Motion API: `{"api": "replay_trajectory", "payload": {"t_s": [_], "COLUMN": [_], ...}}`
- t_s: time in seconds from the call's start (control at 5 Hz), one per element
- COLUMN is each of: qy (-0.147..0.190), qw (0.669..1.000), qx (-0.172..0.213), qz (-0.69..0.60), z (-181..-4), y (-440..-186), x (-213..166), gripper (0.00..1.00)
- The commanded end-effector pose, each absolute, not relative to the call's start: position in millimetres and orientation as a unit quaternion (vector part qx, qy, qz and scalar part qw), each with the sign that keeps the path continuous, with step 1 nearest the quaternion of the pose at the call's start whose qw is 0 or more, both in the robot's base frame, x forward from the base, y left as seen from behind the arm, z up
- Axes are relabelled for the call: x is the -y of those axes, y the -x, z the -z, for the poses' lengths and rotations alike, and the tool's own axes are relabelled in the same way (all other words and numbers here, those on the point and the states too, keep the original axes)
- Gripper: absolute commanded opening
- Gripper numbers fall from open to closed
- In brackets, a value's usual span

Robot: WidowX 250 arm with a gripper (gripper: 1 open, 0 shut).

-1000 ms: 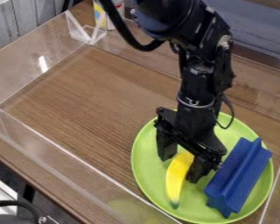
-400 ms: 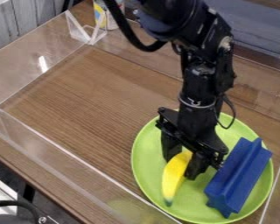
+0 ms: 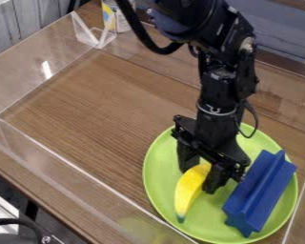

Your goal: Remove the banana from inside the green plate and put it on the table

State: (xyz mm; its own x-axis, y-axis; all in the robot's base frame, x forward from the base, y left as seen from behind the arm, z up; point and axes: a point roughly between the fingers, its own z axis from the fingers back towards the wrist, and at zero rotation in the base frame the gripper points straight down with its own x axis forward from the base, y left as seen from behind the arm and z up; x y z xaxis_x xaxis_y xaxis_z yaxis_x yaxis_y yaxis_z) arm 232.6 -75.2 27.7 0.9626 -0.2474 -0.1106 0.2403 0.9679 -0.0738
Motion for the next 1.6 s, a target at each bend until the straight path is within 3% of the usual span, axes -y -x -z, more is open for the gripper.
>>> {"api": "replay_trajectory", "payload": {"t_s": [0.0, 0.4, 0.8, 1.2, 1.4], "qy": [0.033, 0.031, 0.022, 0.014, 0.017], "qw": [0.992, 0.992, 0.999, 1.000, 1.000], "qx": [-0.043, -0.044, -0.022, -0.004, -0.008], "qz": [0.116, 0.114, 0.021, 0.001, 0.007], "z": [-41.0, -72.0, -114.9, -112.8, -98.4], "y": [-242, -247, -271, -306, -310], "x": [75, 71, 39, -32, -35], "gripper": [0.00, 0.00, 0.00, 0.00, 0.00]}}
